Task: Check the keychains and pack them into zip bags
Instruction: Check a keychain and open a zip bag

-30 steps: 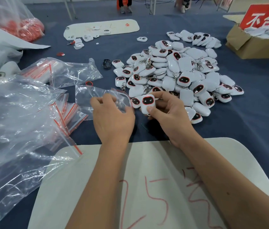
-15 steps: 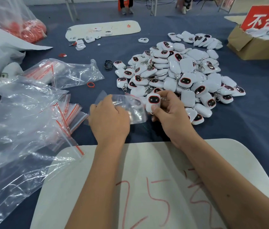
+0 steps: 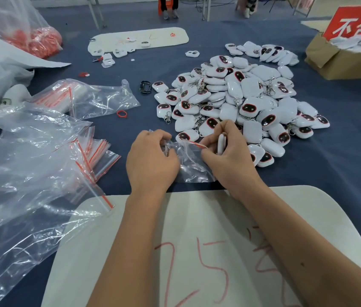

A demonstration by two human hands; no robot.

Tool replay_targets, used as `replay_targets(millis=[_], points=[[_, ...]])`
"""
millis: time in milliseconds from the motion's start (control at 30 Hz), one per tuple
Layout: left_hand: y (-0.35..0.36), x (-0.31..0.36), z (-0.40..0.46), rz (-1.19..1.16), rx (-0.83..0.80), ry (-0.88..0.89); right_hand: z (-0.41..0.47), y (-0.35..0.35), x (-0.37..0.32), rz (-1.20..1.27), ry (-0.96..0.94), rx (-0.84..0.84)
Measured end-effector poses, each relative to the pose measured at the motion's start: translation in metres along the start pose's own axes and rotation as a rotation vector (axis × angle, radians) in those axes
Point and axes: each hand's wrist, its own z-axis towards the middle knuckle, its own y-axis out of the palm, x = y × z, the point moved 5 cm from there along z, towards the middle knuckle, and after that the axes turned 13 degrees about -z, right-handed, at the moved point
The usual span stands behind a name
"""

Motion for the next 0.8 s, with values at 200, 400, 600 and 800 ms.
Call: replay_targets(millis=[200, 400, 600, 800], points=[[-0.001, 0.003, 0.000, -0.046, -0.080, 0.050, -0.004, -0.002, -0.009, -0.211, -0.065, 0.110], [-0.008, -0.010, 0.003, 0.125, 0.047, -0.119, -0.005, -0.015, -0.004, -0.217, -0.001, 0.298], [-0.004, -0.009, -0.004, 0.220, 0.125, -0.214, -0.003, -0.015, 0.001, -0.123, 0.073, 0.341], [-0.016, 0.035, -0.012, -0.192, 0.325, 0.360, 0.000, -0.006, 0.001, 0.116, 0.059, 0.173]])
